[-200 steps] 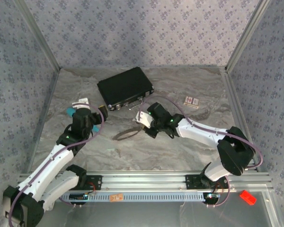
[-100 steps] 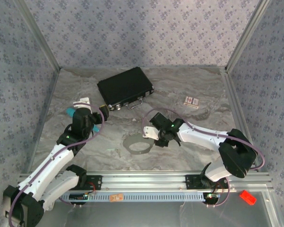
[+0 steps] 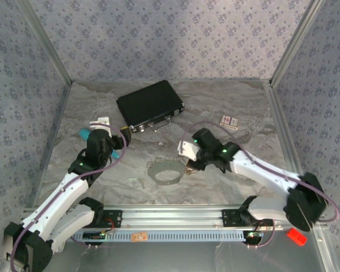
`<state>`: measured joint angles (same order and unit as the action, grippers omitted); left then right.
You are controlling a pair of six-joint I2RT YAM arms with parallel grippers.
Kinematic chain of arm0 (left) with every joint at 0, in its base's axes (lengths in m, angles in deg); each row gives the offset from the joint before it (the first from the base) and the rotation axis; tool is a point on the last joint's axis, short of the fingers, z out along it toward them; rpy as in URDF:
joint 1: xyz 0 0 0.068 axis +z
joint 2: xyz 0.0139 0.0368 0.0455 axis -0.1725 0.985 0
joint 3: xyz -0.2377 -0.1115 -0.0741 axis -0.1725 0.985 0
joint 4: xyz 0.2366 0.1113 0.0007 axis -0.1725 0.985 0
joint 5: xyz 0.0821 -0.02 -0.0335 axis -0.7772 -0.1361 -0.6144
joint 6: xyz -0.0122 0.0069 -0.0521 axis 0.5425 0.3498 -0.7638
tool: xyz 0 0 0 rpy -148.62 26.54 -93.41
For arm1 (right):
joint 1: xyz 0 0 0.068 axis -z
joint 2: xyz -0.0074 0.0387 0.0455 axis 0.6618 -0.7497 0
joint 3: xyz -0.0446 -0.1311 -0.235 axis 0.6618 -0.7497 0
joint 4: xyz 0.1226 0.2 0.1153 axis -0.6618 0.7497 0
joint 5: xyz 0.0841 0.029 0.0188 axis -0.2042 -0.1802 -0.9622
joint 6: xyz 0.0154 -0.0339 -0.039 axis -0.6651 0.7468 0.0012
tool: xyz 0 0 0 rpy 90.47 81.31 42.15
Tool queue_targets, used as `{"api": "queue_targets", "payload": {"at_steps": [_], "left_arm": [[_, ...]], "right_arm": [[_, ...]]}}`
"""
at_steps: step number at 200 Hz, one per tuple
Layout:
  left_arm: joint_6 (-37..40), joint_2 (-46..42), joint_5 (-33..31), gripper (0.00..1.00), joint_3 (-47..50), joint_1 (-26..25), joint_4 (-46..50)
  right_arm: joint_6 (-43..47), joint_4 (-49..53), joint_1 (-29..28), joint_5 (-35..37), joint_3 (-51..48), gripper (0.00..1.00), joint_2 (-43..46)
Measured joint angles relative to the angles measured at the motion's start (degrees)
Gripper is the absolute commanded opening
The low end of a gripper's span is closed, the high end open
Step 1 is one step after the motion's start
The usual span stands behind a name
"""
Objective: Put the keys on the keyring
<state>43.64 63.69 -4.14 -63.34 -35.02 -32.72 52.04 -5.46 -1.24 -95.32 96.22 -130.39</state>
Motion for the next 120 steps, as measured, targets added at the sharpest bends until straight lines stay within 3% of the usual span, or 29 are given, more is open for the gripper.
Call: {"api": "queue_targets", "payload": {"at_steps": [35,74,120], "left_arm": [[0.0,0.7,0.3,1.00,0.0,0.4,-0.6],[0.3,1.9,4.0,1.00,0.0,0.6,-3.0],[-0.3,4.2,7.9,0.99,0.0,0.6,-3.8]], "right_arm": [[-15.3,-11.7,1.2,2.9,-5.5,0.43,4.7],[-38.9,-8.4,3.4,9.5,-3.4,0.34,-1.3],[-51.4,-4.4,4.0,8.7,-2.3,0.32,-7.0]]}}
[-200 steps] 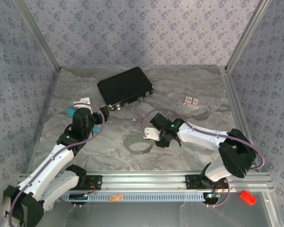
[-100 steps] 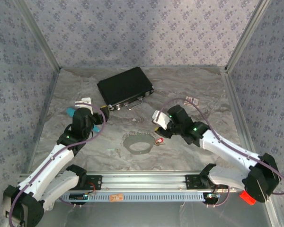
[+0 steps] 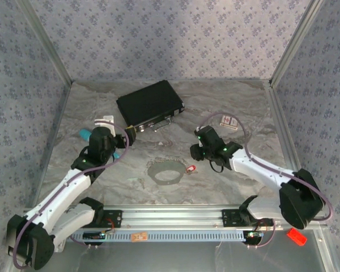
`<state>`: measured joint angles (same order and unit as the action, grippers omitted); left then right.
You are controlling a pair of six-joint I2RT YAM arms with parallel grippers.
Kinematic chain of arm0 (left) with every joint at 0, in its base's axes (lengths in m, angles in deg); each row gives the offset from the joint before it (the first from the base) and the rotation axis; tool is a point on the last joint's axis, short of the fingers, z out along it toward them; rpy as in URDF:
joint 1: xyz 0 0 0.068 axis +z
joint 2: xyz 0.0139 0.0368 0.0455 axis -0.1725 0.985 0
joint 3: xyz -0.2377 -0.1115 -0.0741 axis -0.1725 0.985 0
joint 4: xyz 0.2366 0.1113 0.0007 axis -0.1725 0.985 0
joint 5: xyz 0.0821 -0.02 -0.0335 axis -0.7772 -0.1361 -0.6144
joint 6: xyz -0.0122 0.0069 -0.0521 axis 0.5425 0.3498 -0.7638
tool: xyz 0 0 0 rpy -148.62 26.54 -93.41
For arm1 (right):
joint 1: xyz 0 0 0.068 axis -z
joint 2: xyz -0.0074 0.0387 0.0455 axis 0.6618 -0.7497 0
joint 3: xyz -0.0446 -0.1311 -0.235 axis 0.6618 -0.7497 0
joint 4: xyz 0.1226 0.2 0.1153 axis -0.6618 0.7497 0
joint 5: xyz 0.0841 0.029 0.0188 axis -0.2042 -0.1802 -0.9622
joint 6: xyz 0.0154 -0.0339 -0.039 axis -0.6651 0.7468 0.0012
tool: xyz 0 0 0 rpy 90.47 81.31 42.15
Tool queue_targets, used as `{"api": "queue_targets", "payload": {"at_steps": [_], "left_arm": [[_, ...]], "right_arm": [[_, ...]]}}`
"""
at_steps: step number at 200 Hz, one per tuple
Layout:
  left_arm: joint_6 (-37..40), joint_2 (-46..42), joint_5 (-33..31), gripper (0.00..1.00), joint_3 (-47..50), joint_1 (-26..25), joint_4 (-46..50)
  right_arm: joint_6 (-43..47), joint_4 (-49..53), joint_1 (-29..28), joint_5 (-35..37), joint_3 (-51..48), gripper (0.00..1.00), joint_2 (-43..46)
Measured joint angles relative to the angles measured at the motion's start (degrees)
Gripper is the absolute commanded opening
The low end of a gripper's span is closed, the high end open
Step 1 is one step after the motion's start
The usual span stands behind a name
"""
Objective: Put the keys on the keyring
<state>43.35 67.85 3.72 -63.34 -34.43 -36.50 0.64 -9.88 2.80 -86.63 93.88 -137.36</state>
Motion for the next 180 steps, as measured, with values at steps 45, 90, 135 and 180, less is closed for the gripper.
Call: {"api": "queue_targets", "payload": {"at_steps": [45,90,135,180], "left_arm": [[-2.1,1.6,2.1,0.98,0.0,-3.5,0.6],[-3.4,3.5,2.0,0.99,0.0,-8.0,0.6],[-3.6,4.6,1.8,0.99,0.0,-8.2,0.5],[-3.4,5.0,1.7,0.99,0.0,-8.2,0.3]], "right_arm": [[-2.5,1.9,0.0,-7.1,1.4,0.36,-9.9],[-3.6,0.7,-0.1,-12.9,2.1,0.38,-15.4],[-3.8,0.7,-0.4,-14.4,2.1,0.38,-15.7],[-5.2,2.0,-1.7,-14.5,-1.0,0.38,-12.5]]}}
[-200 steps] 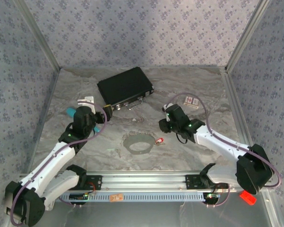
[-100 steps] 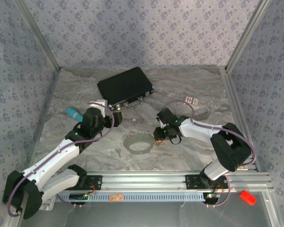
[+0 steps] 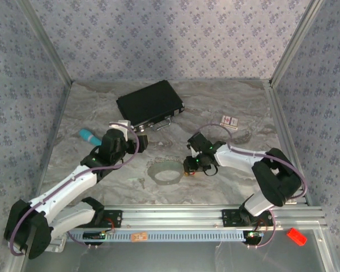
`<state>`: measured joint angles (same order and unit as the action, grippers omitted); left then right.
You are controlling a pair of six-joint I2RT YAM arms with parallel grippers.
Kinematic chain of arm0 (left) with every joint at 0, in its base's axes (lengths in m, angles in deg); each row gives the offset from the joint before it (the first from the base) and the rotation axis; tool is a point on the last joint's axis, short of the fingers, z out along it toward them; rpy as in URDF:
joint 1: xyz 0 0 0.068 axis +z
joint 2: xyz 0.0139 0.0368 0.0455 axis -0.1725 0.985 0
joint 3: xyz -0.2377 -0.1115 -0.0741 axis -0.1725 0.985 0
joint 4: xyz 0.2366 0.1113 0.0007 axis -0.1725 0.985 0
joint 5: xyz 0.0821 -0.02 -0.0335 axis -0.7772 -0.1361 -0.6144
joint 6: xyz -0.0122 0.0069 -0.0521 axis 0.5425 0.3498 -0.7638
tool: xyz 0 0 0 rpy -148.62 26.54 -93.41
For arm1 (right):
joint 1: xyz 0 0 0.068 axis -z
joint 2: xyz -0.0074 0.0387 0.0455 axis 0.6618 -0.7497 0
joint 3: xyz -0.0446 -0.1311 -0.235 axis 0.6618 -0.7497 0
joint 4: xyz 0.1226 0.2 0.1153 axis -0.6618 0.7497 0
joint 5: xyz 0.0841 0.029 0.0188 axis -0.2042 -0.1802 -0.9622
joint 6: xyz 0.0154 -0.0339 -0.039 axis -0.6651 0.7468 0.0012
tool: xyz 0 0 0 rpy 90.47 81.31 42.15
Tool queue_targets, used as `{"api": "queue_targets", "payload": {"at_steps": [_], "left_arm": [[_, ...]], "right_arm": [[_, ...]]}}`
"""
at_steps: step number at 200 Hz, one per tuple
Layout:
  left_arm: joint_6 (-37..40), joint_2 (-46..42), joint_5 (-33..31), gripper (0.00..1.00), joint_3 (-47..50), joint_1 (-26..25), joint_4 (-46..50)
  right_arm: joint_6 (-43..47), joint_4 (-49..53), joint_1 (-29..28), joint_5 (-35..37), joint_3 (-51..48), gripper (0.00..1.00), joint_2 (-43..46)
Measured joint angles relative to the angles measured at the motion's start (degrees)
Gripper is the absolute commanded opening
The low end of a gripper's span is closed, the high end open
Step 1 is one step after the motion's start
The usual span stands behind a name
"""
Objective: Put the keys on the keyring
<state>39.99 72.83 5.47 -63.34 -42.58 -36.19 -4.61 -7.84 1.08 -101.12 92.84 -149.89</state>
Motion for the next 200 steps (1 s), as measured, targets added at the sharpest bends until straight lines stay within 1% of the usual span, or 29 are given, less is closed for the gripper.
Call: {"api": "queue_targets", "payload": {"at_steps": [44,57,76,103,135,159,200], "left_arm": [[0.2,1.0,-0.4,0.99,0.0,0.0,-0.9],[0.4,1.0,-0.4,1.00,0.0,0.0,-1.0],[0.6,1.0,-0.4,1.00,0.0,0.0,-1.1],[0.7,1.0,-0.4,1.00,0.0,0.0,-1.1],[0.7,1.0,-0.4,1.00,0.0,0.0,-1.0],[0.6,1.0,-0.4,0.99,0.0,0.0,-0.9],[0.6,0.9,-0.8,1.00,0.0,0.0,-0.8]], "right_arm": [[-2.3,2.6,-1.5,-0.1,-2.1,0.38,5.1],[-2.6,2.8,-0.7,-0.1,-2.1,0.38,6.5],[-2.9,2.4,2.2,-0.5,-1.5,0.37,7.4],[-3.1,0.4,4.8,-2.3,-0.1,0.36,5.4],[-3.3,-2.0,4.8,-4.4,1.0,0.36,2.1],[-3.5,-3.0,4.8,-4.7,1.1,0.36,0.6],[-3.7,-4.6,4.8,-5.9,1.4,0.32,-1.9]]}}
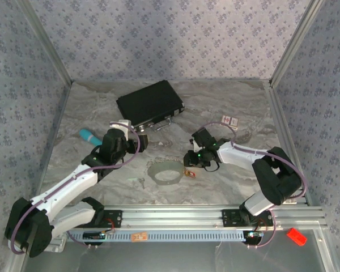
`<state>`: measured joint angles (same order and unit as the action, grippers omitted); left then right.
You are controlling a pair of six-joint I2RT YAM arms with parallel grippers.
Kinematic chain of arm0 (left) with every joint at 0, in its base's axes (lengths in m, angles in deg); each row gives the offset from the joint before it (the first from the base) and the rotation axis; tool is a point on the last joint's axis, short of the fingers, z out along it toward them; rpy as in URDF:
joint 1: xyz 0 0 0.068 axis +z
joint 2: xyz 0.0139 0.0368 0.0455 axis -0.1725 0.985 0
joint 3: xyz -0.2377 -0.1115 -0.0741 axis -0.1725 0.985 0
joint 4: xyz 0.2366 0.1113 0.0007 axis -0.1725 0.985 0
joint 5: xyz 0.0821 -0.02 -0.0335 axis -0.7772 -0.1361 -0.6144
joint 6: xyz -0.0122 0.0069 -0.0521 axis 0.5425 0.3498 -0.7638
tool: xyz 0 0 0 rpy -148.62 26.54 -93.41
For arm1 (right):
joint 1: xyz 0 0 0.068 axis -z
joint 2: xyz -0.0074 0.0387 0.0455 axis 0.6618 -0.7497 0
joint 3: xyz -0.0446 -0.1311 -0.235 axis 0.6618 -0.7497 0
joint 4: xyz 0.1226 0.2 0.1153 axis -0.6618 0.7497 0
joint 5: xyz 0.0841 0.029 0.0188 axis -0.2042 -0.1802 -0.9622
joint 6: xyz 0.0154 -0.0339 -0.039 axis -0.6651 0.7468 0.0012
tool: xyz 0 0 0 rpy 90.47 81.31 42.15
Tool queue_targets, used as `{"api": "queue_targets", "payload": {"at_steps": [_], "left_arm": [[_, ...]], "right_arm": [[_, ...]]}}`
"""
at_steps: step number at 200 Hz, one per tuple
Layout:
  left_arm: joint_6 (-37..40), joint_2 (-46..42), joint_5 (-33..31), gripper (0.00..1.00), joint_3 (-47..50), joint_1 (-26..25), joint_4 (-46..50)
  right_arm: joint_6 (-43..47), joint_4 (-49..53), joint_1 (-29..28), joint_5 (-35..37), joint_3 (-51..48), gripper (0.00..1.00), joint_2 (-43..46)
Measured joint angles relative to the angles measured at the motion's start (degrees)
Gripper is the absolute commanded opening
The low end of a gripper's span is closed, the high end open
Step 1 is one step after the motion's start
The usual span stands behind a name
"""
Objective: Put the keys on the keyring
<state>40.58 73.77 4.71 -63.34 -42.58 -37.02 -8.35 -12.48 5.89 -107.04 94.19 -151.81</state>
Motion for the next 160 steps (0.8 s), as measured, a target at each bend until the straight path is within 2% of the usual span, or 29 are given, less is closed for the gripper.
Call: {"api": "queue_targets", "payload": {"at_steps": [89,160], "left_arm": [[-0.2,0.0,0.0,1.00,0.0,0.0,0.0],[-0.1,0.0,0.0,1.00,0.0,0.0,0.0]], "right_arm": [[-0.6,-1.2,-0.1,-0.6,0.3,0.19,-1.5],[-0.6,-1.7,-0.1,-1.1,0.6,0.16,-2.3]]}}
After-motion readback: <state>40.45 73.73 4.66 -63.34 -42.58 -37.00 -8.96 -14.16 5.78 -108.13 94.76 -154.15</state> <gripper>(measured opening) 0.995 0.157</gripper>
